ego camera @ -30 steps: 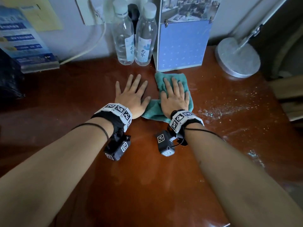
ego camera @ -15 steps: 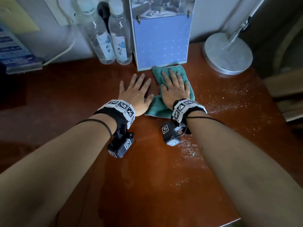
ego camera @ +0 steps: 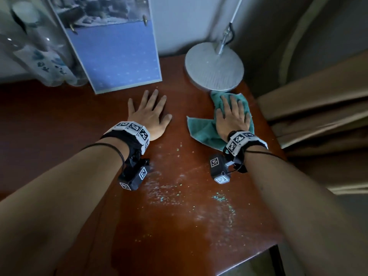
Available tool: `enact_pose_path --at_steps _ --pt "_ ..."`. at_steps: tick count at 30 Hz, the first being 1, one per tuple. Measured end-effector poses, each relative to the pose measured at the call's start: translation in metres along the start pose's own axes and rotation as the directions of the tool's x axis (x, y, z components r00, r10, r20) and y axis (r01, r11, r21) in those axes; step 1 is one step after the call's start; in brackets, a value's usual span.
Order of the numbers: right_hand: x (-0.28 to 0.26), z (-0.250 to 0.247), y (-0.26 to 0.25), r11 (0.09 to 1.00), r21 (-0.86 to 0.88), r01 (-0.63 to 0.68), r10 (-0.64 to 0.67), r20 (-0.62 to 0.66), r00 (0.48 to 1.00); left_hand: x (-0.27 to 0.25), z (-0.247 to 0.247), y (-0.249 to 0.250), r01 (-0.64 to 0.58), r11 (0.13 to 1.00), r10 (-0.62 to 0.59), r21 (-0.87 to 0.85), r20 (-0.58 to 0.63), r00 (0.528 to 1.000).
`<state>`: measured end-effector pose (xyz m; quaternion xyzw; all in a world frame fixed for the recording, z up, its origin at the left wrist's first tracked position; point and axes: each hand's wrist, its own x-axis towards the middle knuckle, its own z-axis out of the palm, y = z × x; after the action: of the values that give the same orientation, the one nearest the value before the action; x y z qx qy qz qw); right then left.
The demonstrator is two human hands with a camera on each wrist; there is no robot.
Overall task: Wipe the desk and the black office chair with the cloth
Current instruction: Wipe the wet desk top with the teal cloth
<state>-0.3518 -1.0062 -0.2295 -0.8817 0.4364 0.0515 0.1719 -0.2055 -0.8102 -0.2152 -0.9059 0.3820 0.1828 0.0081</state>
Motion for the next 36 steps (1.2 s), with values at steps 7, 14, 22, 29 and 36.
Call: enact_pose_path --at_steps 7,14,22,29,36 --pt "0.026 -0.01 0.03 0.981 0.032 -0.19 0.193 -0.086 0.978 0.01 0.006 0.036 0.011 1.0 -0.011 -0.016 0.022 1.0" --pt "0.049 -0.016 0.026 0.972 0.029 -0.234 0.235 -0.078 0.969 0.016 -0.003 0.029 -0.009 0.998 0.014 -0.07 0.07 0.997" --pt "0.0 0.002 -0.015 0.988 -0.115 0.108 -0.106 0.022 0.994 0.016 -0.005 0.026 -0.03 0.997 0.034 -0.075 0.057 0.998" --pt "-0.021 0.024 -0.101 0.719 -0.05 0.693 -0.663 0.25 0.705 -0.009 -0.016 -0.01 0.008 0.974 -0.102 -0.227 -0.406 0.908" --pt "0.021 0.033 -0.135 0.864 -0.07 0.499 -0.489 0.127 0.863 -0.024 -0.016 -0.074 0.258 0.941 -0.323 -0.221 -0.348 0.88"
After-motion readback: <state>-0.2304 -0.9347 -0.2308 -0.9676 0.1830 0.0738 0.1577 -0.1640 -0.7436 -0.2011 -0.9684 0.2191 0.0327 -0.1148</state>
